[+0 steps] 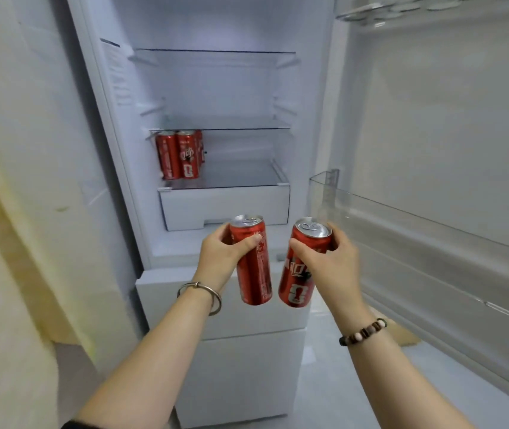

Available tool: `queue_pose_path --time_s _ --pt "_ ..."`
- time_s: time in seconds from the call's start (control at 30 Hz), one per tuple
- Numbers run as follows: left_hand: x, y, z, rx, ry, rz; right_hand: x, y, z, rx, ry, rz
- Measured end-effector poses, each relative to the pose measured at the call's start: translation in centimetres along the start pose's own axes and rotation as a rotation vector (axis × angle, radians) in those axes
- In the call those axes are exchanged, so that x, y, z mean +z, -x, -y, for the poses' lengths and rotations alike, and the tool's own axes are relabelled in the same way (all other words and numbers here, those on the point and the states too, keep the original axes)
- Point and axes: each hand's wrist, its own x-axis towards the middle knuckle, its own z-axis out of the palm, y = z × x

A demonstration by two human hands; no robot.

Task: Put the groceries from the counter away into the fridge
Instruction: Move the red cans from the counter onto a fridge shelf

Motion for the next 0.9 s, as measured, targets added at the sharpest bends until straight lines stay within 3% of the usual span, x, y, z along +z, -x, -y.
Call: queue_pose_path --time_s 0.37,0.9 --pt "-9.3 -13.2 -0.6 0.136 -0.148 -0.175 12.8 -8.6 0.2 -0.063 -0.084 0.079" --pt "-12.6 -30.2 1.8 0.161 -0.274 -0.535 24.2 -23.4 -2.1 -0.153 -0.195 0.146"
